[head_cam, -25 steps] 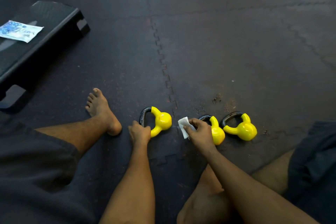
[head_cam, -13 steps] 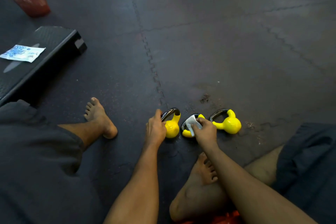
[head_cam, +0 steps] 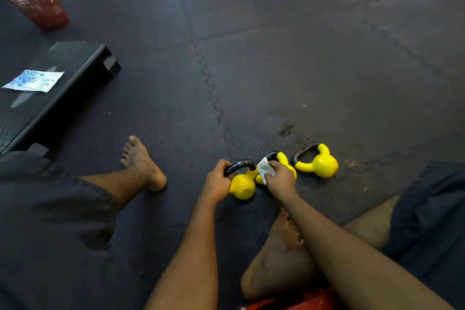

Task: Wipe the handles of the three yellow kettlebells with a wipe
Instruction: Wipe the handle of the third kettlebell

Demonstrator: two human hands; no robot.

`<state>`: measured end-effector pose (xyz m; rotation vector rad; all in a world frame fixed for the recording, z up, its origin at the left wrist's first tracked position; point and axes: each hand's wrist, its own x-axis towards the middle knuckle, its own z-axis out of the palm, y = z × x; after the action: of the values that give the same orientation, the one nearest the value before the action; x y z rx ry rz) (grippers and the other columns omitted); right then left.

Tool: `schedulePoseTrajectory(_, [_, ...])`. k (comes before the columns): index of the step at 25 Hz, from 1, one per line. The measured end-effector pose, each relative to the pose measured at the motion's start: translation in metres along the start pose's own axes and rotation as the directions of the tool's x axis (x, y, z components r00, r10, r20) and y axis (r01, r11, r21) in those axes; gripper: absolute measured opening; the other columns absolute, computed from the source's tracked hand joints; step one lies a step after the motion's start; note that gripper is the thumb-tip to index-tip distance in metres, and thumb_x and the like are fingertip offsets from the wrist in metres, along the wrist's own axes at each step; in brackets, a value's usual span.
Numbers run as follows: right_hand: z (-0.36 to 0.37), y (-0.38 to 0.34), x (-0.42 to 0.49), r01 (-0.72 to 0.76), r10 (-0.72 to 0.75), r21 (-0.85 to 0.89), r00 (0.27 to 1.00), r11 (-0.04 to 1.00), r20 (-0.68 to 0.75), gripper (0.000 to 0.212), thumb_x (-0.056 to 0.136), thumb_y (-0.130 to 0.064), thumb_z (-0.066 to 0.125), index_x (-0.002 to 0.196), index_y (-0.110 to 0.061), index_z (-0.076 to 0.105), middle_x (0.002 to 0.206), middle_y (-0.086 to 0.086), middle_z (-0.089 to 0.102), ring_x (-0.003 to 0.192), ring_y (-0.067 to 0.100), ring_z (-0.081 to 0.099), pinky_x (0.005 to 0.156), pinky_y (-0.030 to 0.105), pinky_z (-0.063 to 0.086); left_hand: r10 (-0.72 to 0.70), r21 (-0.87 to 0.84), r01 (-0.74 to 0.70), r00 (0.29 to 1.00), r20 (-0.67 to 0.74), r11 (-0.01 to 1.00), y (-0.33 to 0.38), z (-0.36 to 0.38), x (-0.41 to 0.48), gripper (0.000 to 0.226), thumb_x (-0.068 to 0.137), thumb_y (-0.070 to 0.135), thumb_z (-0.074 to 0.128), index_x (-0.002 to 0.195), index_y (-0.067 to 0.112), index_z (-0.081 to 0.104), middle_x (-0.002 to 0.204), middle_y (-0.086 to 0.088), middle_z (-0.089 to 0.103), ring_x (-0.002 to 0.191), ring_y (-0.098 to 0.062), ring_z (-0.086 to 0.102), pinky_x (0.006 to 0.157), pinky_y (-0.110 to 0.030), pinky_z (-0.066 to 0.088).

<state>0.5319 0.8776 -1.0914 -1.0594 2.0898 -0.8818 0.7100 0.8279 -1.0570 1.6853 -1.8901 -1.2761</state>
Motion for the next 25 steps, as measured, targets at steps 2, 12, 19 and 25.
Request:
schedulePoseTrajectory(2, [0.009,-0.01,-0.003,0.073,-0.08,0.037,0.971,0.997,0.224,0.049,0.079,-0.003,0.065,0.127,-0.011,0.058,0.115,0.004,0.065,0.107,0.019,0.059,0.085,0.019,0.041,-0.005,0.009,0.005,1.0,-0.002,1.0,0.0,0.005,0.003,0.018,0.089,0.008,0.056,0.106,0.012,0.053,0.1,-0.013,0.063,0.088,-0.021,0.054,0.071,-0.028,0.037])
schedulePoseTrajectory(12, [0.014,-0.011,0.008,0.187,-0.183,0.014,0.937,0.982,0.296,0.019,0.079,-0.024,0.077,0.094,-0.018,0.068,0.081,-0.006,0.063,0.078,0.01,0.055,0.065,0.022,0.037,0.104,-0.038,-0.105,0.994,-0.02,0.994,-0.021,0.007,0.011,0.011,0.093,0.032,0.059,0.097,0.023,0.053,0.09,-0.002,0.061,0.083,-0.015,0.056,0.072,-0.032,0.044])
schedulePoseTrajectory(19, [0.017,-0.004,0.005,0.069,-0.094,0.117,0.971,0.991,0.222,0.022,0.076,-0.021,0.079,0.093,-0.012,0.068,0.085,0.0,0.066,0.081,0.012,0.057,0.062,0.013,0.041,0.119,-0.035,-0.12,0.993,-0.012,0.992,-0.024,0.009,0.018,0.012,0.094,0.031,0.057,0.102,0.023,0.056,0.089,-0.001,0.06,0.082,-0.015,0.054,0.071,-0.03,0.042])
schedulePoseTrajectory(25, [0.016,-0.008,0.002,0.068,-0.071,0.028,0.991,0.997,0.116,0.028,0.069,-0.028,0.084,0.091,-0.017,0.072,0.084,-0.001,0.071,0.079,0.015,0.063,0.07,0.03,0.048,0.123,-0.034,-0.124,0.992,-0.031,0.992,-0.023,0.011,0.017,0.012,0.094,0.031,0.057,0.102,0.022,0.056,0.091,0.0,0.06,0.084,-0.016,0.055,0.074,-0.029,0.043])
